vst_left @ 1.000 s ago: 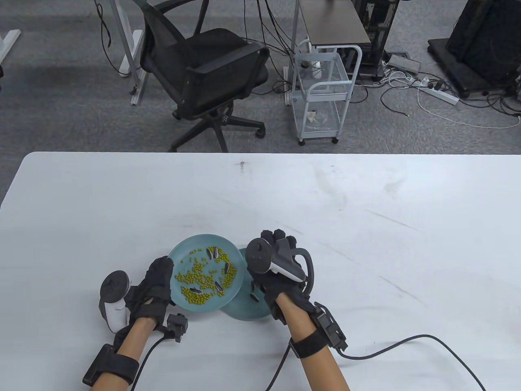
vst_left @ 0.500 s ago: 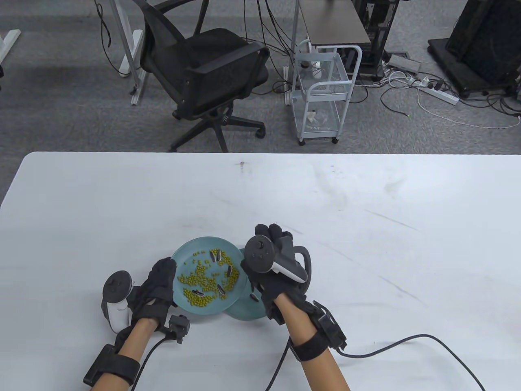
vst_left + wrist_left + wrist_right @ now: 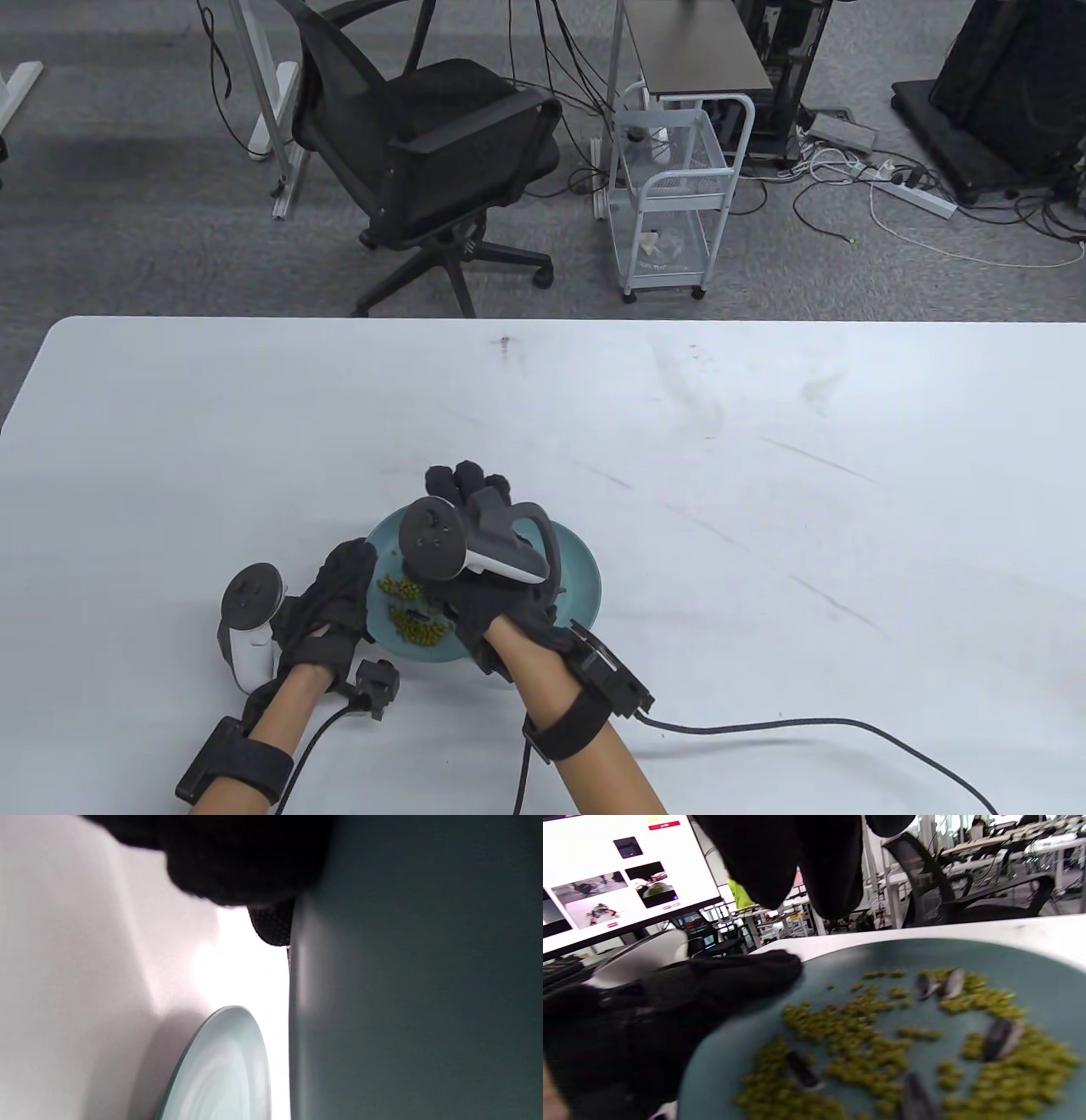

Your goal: Pick sunflower seeds with hand pinch into plate

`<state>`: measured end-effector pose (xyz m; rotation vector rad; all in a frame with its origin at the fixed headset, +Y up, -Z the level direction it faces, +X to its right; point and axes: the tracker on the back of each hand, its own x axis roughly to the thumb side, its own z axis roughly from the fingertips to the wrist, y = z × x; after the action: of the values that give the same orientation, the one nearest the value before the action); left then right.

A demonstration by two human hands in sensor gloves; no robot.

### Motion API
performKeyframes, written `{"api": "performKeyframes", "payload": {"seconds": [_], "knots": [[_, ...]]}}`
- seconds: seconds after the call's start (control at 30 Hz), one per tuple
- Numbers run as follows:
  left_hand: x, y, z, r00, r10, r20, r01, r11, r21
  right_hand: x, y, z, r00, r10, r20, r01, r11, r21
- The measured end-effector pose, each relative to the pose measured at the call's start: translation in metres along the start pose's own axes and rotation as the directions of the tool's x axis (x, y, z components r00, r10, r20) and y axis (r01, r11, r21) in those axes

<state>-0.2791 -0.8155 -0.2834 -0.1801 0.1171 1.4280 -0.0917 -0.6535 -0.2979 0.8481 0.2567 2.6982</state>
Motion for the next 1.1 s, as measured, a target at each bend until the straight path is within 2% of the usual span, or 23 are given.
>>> {"api": "performKeyframes", "payload": {"seconds": [0.07, 0.2, 0.37, 0.6, 0.93, 1.1], "knots": [[0.000, -0.001, 0.000, 1.000, -0.001, -0.001, 0.001, 1.000, -0.007, 0.006, 0.013, -0.004, 1.000, 0.016, 0.007, -0.016, 0.999, 0.044], [0.000, -0.002, -0.002, 1.000, -0.011, -0.007, 0.011, 1.000, -0.013, 0.008, 0.032, -0.007, 0.987, 0.160, -0.009, -0.156, 0.972, 0.175], [0.000, -0.004, -0.002, 1.000, 0.006, -0.013, -0.006, 1.000, -0.006, 0.008, 0.046, -0.010, 0.985, 0.173, 0.006, -0.169, 0.953, 0.252], [0.003, -0.007, 0.000, 1.000, 0.016, -0.010, -0.016, 1.000, -0.013, 0.011, 0.048, -0.009, 0.969, 0.247, 0.001, -0.243, 0.953, 0.183], [0.005, -0.012, 0.000, 0.999, -0.042, 0.004, 0.042, 0.999, -0.014, -0.004, 0.050, -0.008, 0.982, 0.186, -0.035, -0.175, 0.963, 0.204], [0.005, -0.011, 0.001, 0.999, -0.042, 0.005, 0.042, 0.999, -0.017, -0.003, 0.051, -0.008, 0.980, 0.198, -0.035, -0.188, 0.962, 0.199]]}}
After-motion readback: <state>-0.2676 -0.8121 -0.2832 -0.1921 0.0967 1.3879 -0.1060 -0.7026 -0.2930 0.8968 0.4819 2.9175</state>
